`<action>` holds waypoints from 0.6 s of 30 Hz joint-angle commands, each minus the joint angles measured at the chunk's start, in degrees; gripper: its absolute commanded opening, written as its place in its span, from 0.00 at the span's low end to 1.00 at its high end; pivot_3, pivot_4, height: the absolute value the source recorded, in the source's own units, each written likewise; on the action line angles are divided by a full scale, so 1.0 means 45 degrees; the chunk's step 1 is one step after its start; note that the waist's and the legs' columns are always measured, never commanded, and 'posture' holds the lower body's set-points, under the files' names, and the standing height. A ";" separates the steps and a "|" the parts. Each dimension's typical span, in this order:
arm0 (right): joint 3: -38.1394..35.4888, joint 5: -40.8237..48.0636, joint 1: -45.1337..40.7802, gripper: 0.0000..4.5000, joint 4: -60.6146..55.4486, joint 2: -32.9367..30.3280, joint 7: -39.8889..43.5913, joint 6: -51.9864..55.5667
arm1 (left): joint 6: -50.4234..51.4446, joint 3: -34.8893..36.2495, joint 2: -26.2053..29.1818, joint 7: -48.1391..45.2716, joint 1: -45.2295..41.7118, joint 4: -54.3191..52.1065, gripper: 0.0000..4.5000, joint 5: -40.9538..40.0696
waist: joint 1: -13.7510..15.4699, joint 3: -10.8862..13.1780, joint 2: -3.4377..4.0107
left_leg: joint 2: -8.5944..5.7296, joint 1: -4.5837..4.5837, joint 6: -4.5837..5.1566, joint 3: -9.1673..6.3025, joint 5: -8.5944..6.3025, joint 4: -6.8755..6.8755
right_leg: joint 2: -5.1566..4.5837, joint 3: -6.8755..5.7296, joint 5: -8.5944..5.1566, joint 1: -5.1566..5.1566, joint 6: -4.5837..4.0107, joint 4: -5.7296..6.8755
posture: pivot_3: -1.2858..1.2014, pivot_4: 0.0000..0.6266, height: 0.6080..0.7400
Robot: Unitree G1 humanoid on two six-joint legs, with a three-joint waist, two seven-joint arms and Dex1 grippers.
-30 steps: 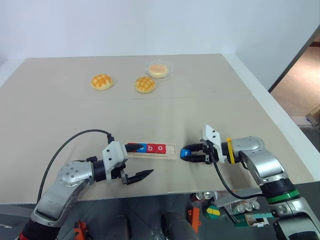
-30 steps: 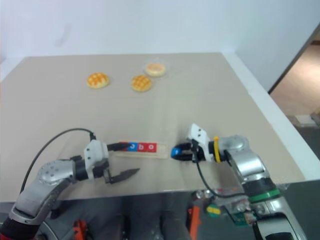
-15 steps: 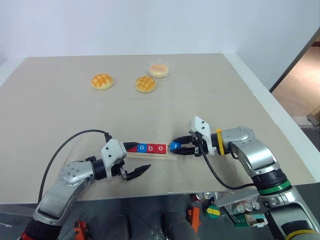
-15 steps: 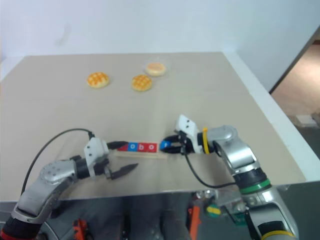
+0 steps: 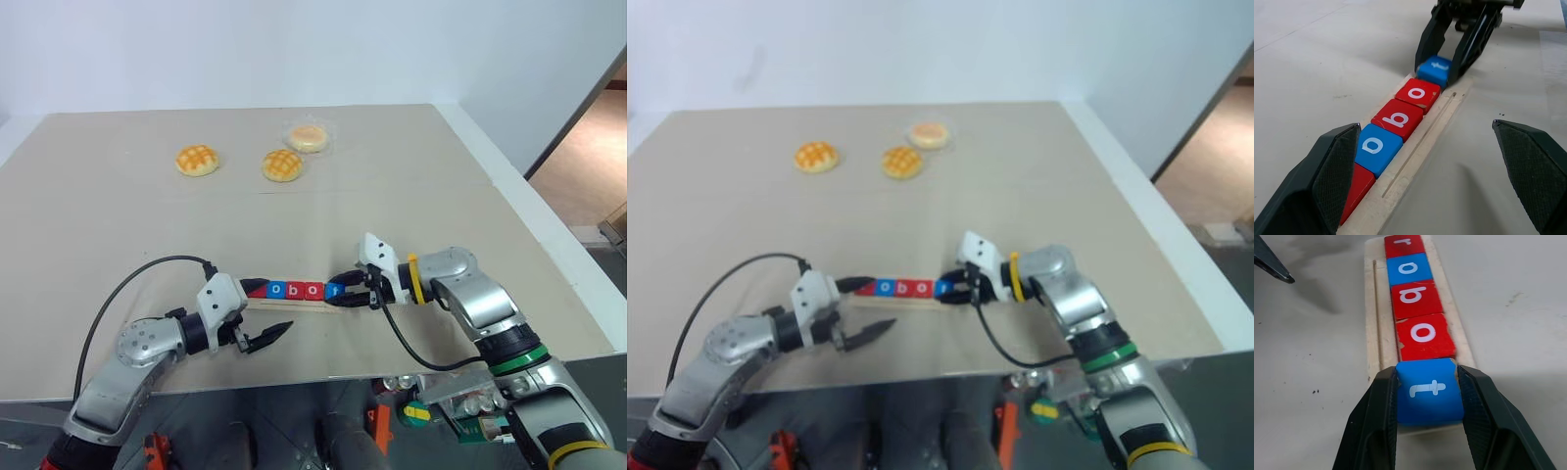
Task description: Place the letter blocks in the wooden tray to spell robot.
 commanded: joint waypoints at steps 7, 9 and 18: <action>0.0085 -0.0114 -0.0503 0.29 0.0111 0.0183 0.0340 -0.0073 | -0.0186 0.0172 0.0015 0.0080 0.0153 -0.0418 1.00 0.0088 | -0.0002 0.0000 0.0000 | 0.0000 0.0002 0.0000 -0.0002 0.0000 0.0001 | 0.0001 -0.0001 0.0001 0.0001 -0.0001 0.0000 | 0.52 0.24 1.00; 0.0083 -0.0133 -0.0554 0.29 0.0159 0.0258 0.0305 -0.0044 | -0.0221 0.0144 0.0018 0.0053 0.0157 -0.0398 1.00 0.0130 | -0.0003 0.0000 0.0000 | 0.0000 0.0002 0.0000 0.0000 0.0000 0.0001 | 0.0001 -0.0001 0.0001 0.0001 -0.0001 0.0000 | 0.52 0.24 1.00; -0.0001 -0.0334 -0.0615 0.50 0.0469 0.0394 0.0243 -0.0390 | -0.0203 0.0097 0.0012 -0.0008 0.0121 -0.0336 1.00 0.0161 | -0.0005 0.0000 0.0000 | 0.0000 0.0003 0.0000 0.0000 0.0000 0.0001 | 0.0001 0.0000 0.0002 0.0002 -0.0002 0.0000 | 0.52 0.24 1.00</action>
